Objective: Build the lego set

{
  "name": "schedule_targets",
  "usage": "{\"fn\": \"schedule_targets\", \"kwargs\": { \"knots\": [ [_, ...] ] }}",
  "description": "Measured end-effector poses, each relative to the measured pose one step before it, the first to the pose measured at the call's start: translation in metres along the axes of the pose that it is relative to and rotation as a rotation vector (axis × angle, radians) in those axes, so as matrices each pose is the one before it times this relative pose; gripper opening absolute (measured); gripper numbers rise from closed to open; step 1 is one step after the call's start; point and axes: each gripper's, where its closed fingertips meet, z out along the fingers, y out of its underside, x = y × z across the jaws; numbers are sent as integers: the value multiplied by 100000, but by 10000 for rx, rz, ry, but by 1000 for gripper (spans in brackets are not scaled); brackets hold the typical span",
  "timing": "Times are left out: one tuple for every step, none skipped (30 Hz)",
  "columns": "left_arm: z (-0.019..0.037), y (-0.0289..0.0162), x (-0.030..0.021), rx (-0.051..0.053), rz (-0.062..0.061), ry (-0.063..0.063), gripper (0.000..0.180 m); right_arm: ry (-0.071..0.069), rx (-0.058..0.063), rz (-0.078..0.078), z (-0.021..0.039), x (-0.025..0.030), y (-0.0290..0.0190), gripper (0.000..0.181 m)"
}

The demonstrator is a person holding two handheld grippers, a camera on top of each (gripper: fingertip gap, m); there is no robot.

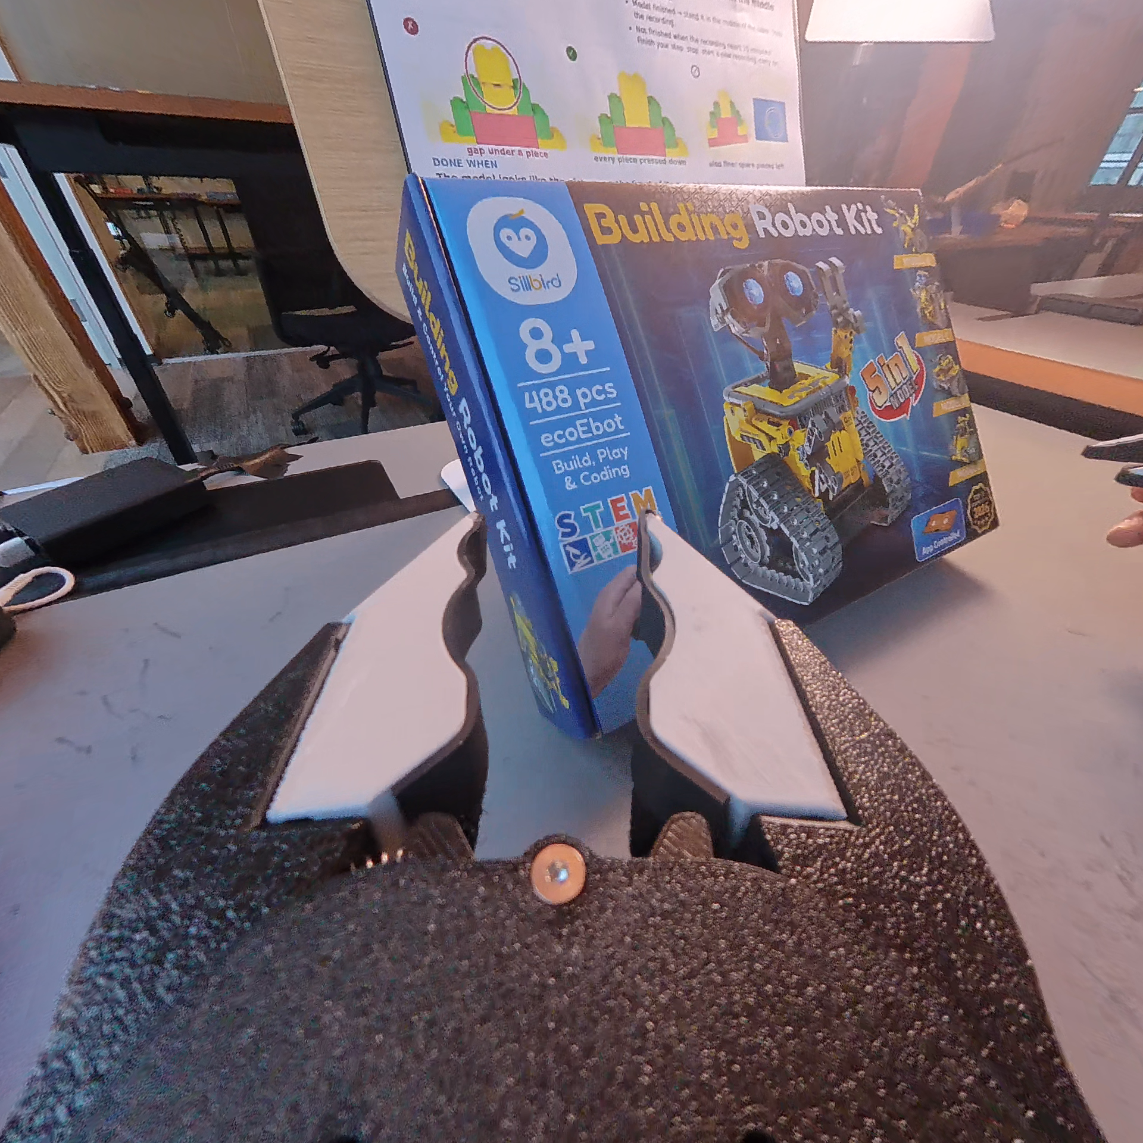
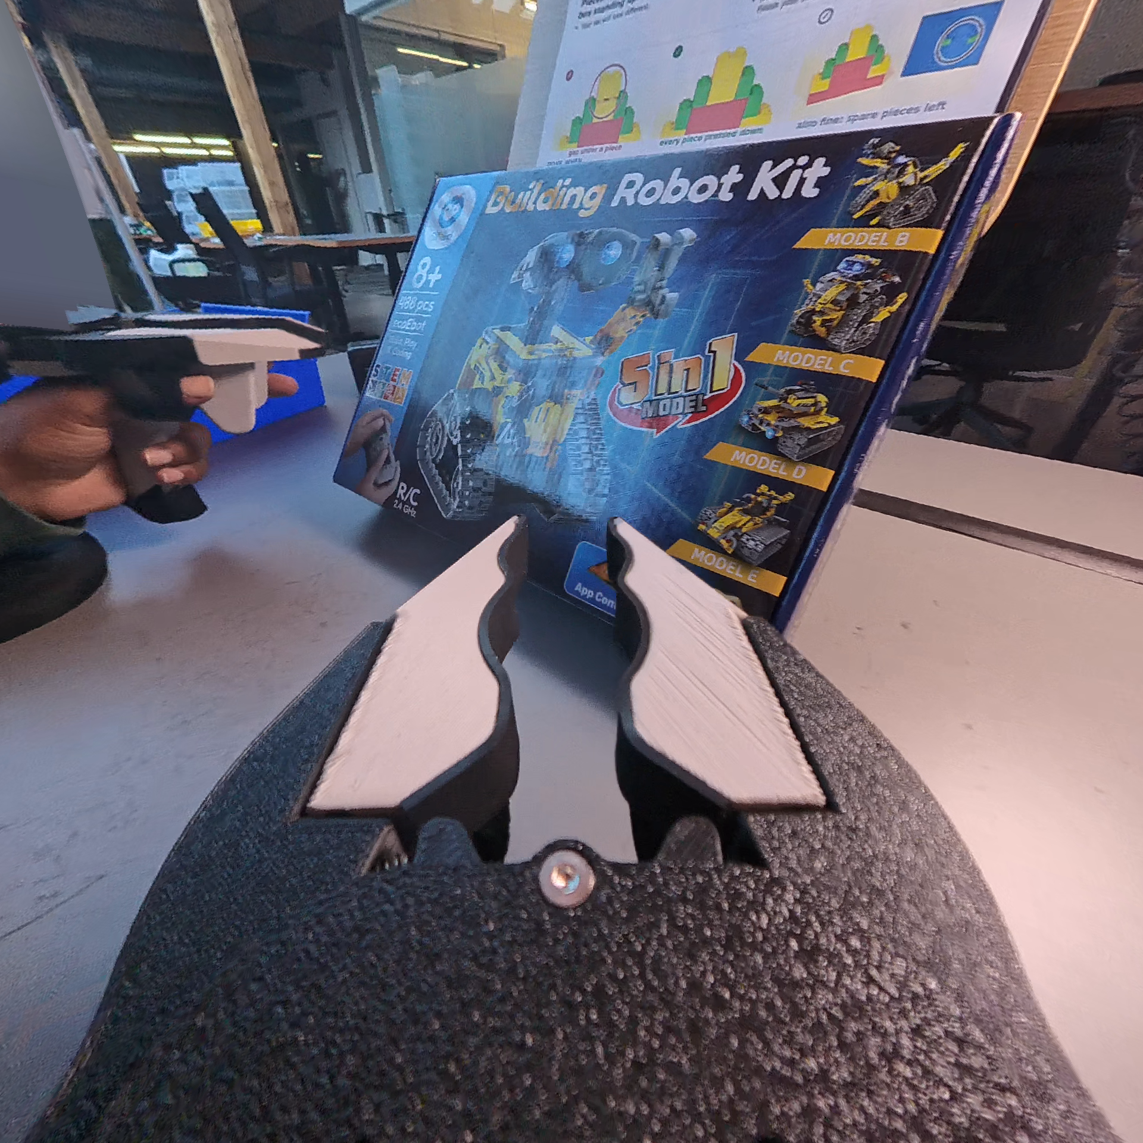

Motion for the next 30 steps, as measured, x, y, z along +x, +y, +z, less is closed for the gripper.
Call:
{"fn": "schedule_targets", "kwargs": {
  "knots": [
    [-126, -6, 201, 23, -34, 7, 53, 144, 49, 94, -35, 340, -71, 26],
    [-139, 25, 166, 16, 35, -33, 56, 177, 56, 76, -55, 385, -100, 29],
    [-122, 90, 134, -4, 86, -44, 59, 202, 55, 6, -77, 406, -87, 31],
    [-92, 171, 124, -23, 109, -40, 61, 225, 25, -43, -47, 435, -26, 33],
    [3, 217, 93, -36, 114, -34, 63, 227, 2, -28, -39, 452, 13, 36],
    [122, 247, 61, -68, 118, -9, 65, 179, 3, 16, -8, 387, 20, 38],
    [247, 248, 42, -102, 134, 18, 70, 133, 21, 90, -3, 320, -15, 41],
    [298, 205, 14, -75, 141, 35, 73, 121, 39, 103, -1, 290, -62, 43],
    [264, 194, 36, -34, 118, 60, 74, 125, 53, 101, -42, 259, -49, 44],
    [206, 223, 145, -13, 82, 132, 76, 118, 87, 58, -85, 194, -80, 45],
    [118, 215, 285, 16, 58, 213, 79, 102, 117, 2, -112, 102, -105, 45],
    [-31, 100, 368, 69, 49, 240, 82, 87, 101, -15, -112, 54, -91, 45],
    [-206, -86, 374, 145, 66, 212, 82, 62, 51, -9, -58, 11, -24, 45],
    [-319, -235, 267, 214, 126, 135, 81, 19, 37, -14, -37, -52, -15, 45],
    [-291, -246, 28, 212, 185, 4, 80, 10, 46, -44, -47, -69, -26, 45],
    [-146, -120, -130, 142, 135, -53, 79, 14, 79, -52, -92, -77, -82, 45],
    [7, 100, -151, 23, -47, -7, 79, -15, 82, 13, -158, -101, -102, 45],
    [91, 187, -127, -73, -154, 19, 81, -4, 75, 144, -218, -52, -83, 45],
    [74, 78, -173, -47, -102, -47, 80, 20, 165, 124, -233, 64, -218, 44],
    [36, -17, -153, 13, -8, -90, 79, 130, 113, 116, -75, 319, -153, 43],
    [48, -26, -98, 18, 89, -88, 79, 92, -84, 213, 158, 361, 121, 44],
    [61, 32, -61, -23, 131, -82, 79, 24, -94, 191, 214, 241, 110, 46],
    [65, 81, 5, -57, 79, -40, 79, 11, -54, 100, 113, 134, 64, 48],
    [36, 78, 48, -65, 10, -7, 80, -45, 0, 2, -31, -58, -2, 50],
    [4, 83, 78, -79, -64, 6, 80, -55, 91, -83, -144, -155, -153, 51],
    [-13, 116, 118, -101, -103, 29, 80, -51, 6, -147, -166, -191, -84, 50],
    [-13, 153, 178, -117, -87, 57, 82, -4, -129, -198, -87, -110, 99, 52],
    [-12, 145, 263, -126, -108, 117, 83, 15, -112, -204, -38, -87, 102, 53],
    [0, 76, 310, -114, -129, 144, 85, 12, -137, -171, 26, -92, 140, 54],
    [-12, -29, 280, -52, -44, 113, 86, -52, -240, -194, 152, -153, 297, 57]
  ]
}}
